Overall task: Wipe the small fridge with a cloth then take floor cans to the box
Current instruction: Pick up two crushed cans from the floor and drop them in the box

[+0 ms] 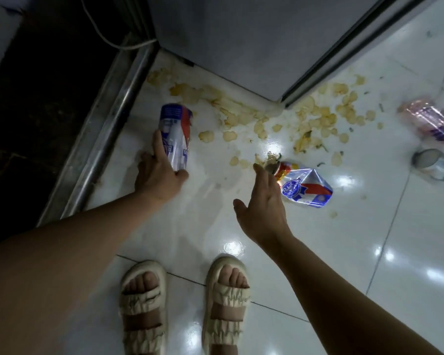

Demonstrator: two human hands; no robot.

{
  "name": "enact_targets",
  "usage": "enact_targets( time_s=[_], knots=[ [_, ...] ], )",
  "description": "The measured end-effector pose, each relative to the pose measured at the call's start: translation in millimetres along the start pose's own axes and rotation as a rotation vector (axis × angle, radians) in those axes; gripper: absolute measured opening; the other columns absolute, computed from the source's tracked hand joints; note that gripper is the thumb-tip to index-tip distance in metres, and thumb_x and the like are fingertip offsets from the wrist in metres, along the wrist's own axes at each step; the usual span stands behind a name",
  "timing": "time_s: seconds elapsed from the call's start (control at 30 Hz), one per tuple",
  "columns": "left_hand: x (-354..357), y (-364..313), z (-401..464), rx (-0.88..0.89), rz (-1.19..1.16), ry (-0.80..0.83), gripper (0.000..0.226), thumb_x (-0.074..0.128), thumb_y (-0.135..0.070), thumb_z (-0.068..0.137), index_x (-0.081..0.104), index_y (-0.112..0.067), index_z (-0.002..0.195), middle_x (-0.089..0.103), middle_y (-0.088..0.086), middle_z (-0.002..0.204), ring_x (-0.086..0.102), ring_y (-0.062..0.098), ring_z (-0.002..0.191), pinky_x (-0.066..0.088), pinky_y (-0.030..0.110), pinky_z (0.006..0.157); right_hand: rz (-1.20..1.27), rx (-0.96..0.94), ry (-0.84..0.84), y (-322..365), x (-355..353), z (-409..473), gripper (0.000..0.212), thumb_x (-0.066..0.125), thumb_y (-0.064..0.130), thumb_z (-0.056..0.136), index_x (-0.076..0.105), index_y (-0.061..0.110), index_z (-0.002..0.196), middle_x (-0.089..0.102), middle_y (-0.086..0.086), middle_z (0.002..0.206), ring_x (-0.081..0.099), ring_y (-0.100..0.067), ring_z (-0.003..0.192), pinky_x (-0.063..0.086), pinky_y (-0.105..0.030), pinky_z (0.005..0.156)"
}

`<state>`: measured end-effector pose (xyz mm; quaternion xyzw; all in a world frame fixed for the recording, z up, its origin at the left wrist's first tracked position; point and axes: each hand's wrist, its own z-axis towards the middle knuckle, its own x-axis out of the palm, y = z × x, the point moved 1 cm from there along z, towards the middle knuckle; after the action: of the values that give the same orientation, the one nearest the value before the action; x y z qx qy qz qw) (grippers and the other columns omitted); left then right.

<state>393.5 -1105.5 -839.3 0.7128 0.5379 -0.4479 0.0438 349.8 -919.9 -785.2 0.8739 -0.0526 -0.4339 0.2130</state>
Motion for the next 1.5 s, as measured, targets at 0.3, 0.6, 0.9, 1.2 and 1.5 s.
enact_targets(
  time_s=[0.3, 0.6, 0.9, 1.2, 1.5],
  knots=[
    [25.3, -59.2, -63.5, 0.139, 0.005, 0.175, 0.092, 0.064, -0.024, 0.079, 0.000, -0.034, 0.144, 0.037, 0.020, 0.129, 0.046, 0.036, 0.108, 0.048, 0.051, 0.089, -0.034, 0.228, -0.080, -91.9, -44.1, -44.8, 0.074, 0.067, 0.016, 0.082, 0.023, 0.010, 0.141, 0.036, -0.011, 0.139, 0.036, -0.027, 0.124, 0.038, -0.034, 0.094],
    [86.1, -87.6, -80.1, 0.278, 0.030, 0.199, 0.088, 0.066, -0.026, 0.079, 0.005, -0.035, 0.142, 0.040, 0.017, 0.127, 0.048, 0.034, 0.107, 0.049, 0.050, 0.088, -0.183, 0.247, -0.143, -184.3, -41.0, -13.1, 0.096, 0.074, 0.014, 0.074, 0.012, 0.015, 0.147, 0.027, -0.008, 0.146, 0.031, -0.028, 0.128, 0.038, -0.035, 0.098],
    [128.7, -97.7, -47.2, 0.387, 0.064, 0.109, 0.090, 0.069, -0.023, 0.078, 0.008, -0.029, 0.144, 0.040, 0.018, 0.129, 0.050, 0.034, 0.106, 0.051, 0.048, 0.083, -0.217, 0.193, -0.206, -228.5, -8.8, 58.9, 0.111, 0.080, 0.015, 0.068, 0.004, 0.019, 0.149, 0.017, -0.004, 0.154, 0.020, -0.028, 0.138, 0.028, -0.039, 0.110],
    [133.9, -93.6, -38.8, 0.393, 0.077, 0.099, 0.089, 0.069, -0.022, 0.079, 0.009, -0.028, 0.144, 0.038, 0.016, 0.133, 0.049, 0.034, 0.110, 0.051, 0.052, 0.085, -0.097, 0.160, -0.281, -232.3, 4.5, 65.5, 0.086, 0.077, 0.016, 0.072, 0.026, 0.016, 0.141, 0.043, -0.008, 0.130, 0.047, -0.027, 0.112, 0.044, -0.034, 0.081],
    [56.6, -131.8, -114.1, 0.368, 0.160, 0.118, 0.088, 0.067, -0.027, 0.080, 0.004, -0.036, 0.142, 0.041, 0.014, 0.124, 0.051, 0.032, 0.103, 0.052, 0.051, 0.081, 0.181, 0.346, -0.212, -183.2, -66.4, -29.9, 0.095, 0.078, 0.023, 0.069, 0.020, 0.012, 0.143, 0.040, -0.011, 0.128, 0.046, -0.029, 0.115, 0.048, -0.039, 0.088]
  ],
)
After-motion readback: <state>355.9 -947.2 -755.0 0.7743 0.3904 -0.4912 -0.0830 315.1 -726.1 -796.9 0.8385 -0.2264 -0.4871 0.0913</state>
